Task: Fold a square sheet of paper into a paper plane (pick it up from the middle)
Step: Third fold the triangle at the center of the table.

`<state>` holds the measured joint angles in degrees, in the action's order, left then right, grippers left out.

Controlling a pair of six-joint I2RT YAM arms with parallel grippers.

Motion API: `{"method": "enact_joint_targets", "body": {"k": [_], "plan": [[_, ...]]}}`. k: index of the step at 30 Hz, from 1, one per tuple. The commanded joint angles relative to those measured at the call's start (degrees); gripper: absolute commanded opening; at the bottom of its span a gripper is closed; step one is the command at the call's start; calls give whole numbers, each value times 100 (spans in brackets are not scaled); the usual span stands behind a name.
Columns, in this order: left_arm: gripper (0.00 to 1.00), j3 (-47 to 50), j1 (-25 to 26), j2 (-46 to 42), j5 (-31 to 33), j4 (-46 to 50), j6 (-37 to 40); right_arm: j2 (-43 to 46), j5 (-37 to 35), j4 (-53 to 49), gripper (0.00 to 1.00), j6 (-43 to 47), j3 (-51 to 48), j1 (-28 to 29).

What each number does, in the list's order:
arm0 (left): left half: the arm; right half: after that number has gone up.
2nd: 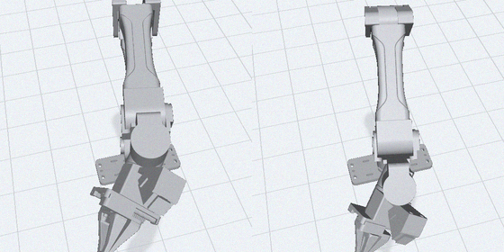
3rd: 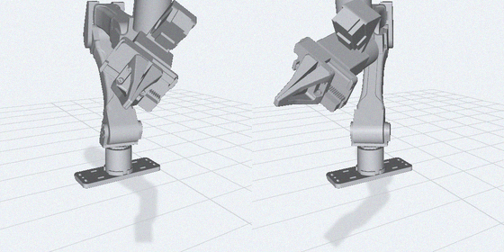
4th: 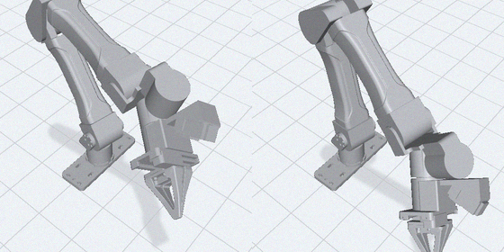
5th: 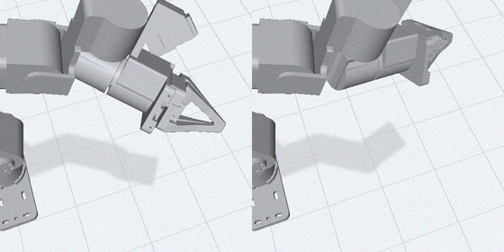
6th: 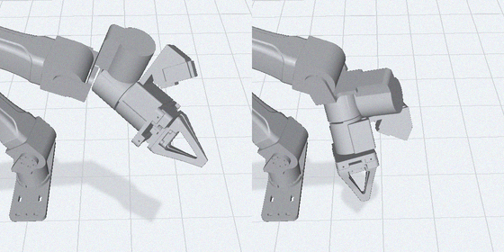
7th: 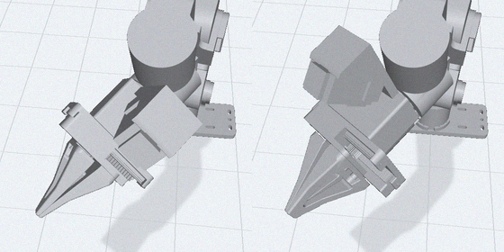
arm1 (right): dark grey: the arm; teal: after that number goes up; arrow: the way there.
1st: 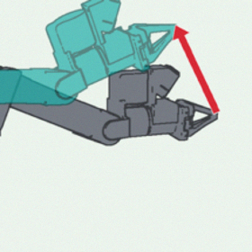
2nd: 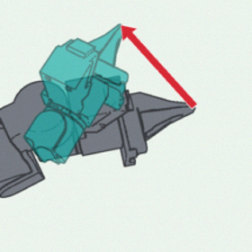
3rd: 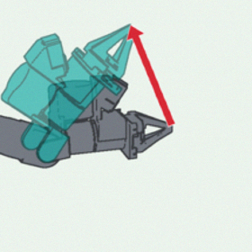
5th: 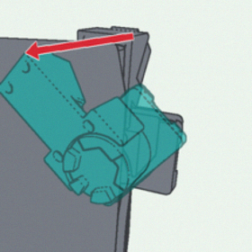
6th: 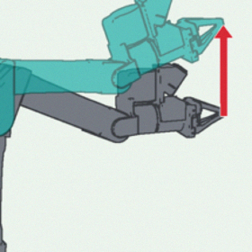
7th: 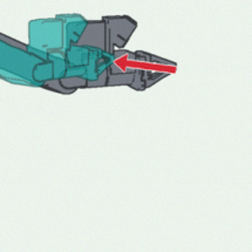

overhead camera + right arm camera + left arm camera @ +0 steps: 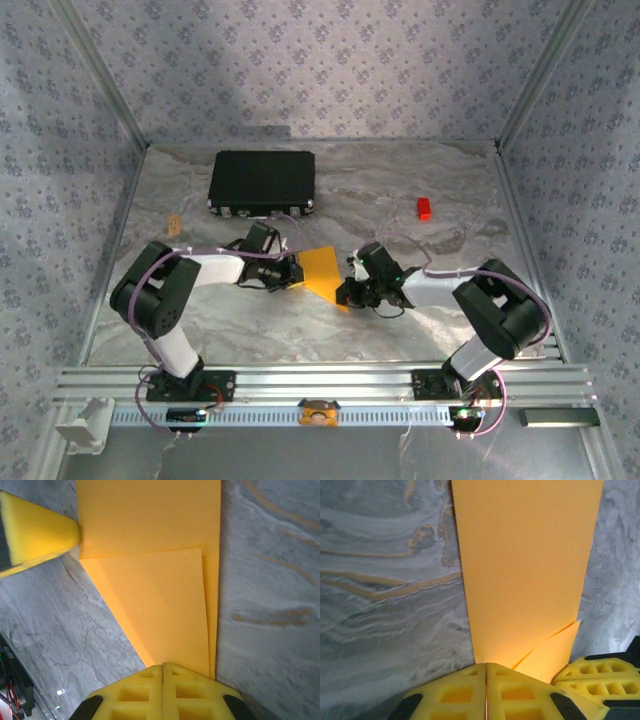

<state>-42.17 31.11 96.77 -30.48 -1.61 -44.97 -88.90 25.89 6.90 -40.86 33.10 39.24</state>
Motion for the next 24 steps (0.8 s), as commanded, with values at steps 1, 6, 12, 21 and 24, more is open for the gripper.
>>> {"method": "enact_joint_targets", "body": {"k": [1, 6, 12, 21, 24], "plan": [[10, -95, 145, -478, 535, 581, 131, 511, -336, -671, 6, 308, 51, -69], [21, -119, 255, -801, 822, 759, 130, 846, -988, -1264, 29, 669, 273, -377], [32, -147, 253, -836, 760, 715, 53, 298, -358, -1073, 44, 875, 640, -618], [42, 42, 92, -835, 413, 289, -236, -433, 102, -839, 35, 905, 1008, -484], [43, 51, 46, -805, 307, 266, -251, -463, 121, -829, 32, 922, 1009, -472]]}}
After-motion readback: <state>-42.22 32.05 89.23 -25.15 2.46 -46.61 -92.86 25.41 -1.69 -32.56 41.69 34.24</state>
